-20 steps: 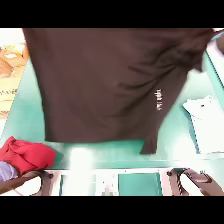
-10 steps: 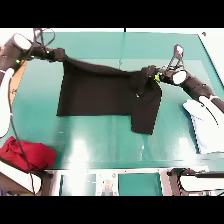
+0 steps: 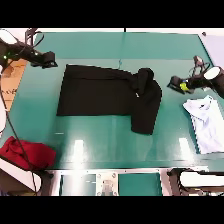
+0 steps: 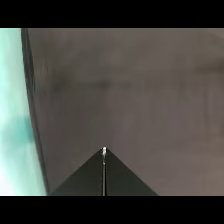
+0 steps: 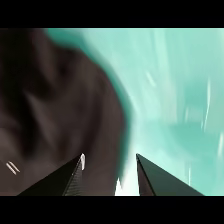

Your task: Fold the shirts.

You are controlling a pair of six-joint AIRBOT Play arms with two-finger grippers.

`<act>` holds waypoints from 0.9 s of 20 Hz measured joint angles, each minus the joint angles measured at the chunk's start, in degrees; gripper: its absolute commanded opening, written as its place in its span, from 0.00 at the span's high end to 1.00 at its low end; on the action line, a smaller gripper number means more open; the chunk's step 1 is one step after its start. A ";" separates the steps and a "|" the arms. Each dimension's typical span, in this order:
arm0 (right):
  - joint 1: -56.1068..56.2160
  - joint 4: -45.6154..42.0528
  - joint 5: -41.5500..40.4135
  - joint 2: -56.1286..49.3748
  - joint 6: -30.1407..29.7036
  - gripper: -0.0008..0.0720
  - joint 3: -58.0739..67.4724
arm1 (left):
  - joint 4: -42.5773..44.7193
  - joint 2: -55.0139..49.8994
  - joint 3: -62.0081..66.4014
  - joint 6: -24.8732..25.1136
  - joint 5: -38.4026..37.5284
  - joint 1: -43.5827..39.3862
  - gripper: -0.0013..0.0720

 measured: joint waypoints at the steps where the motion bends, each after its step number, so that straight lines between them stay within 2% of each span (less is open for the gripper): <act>1: -1.05 1.44 0.96 -0.52 -1.40 0.45 -1.42 | 0.02 -0.04 0.22 -0.28 -2.73 0.52 0.96; 5: -2.62 10.97 2.45 -6.01 -8.48 0.45 -4.26 | 0.07 -0.02 0.63 -1.55 -11.93 1.25 0.96; 6: -2.86 15.06 2.43 -7.52 -10.86 0.56 -4.39 | 0.09 0.28 0.31 -1.95 -13.29 1.42 0.96; 7: -2.91 18.56 2.32 -8.83 -12.92 0.76 -4.46 | 0.04 0.79 -0.35 -2.23 -14.23 1.46 0.96; 9: -3.02 23.15 2.38 -10.93 -16.15 0.97 -4.57 | -0.15 2.38 -2.97 -2.60 -14.91 1.68 0.96; 12: -3.98 26.62 3.65 -12.09 -20.00 0.97 -4.52 | -0.20 5.81 -9.77 -2.82 -14.71 3.06 0.96; 16: -8.00 27.45 8.35 -7.82 -21.31 0.97 -6.05 | -0.26 12.87 -22.73 -2.71 -11.34 6.14 0.95; 17: -8.79 27.17 9.40 -5.73 -20.81 0.97 -7.21 | -0.17 14.75 -25.99 -2.56 -10.25 6.95 0.72; 18: -9.42 26.64 10.25 -3.10 -19.87 0.97 -8.74 | -0.13 16.41 -29.42 -2.47 -8.92 7.65 0.18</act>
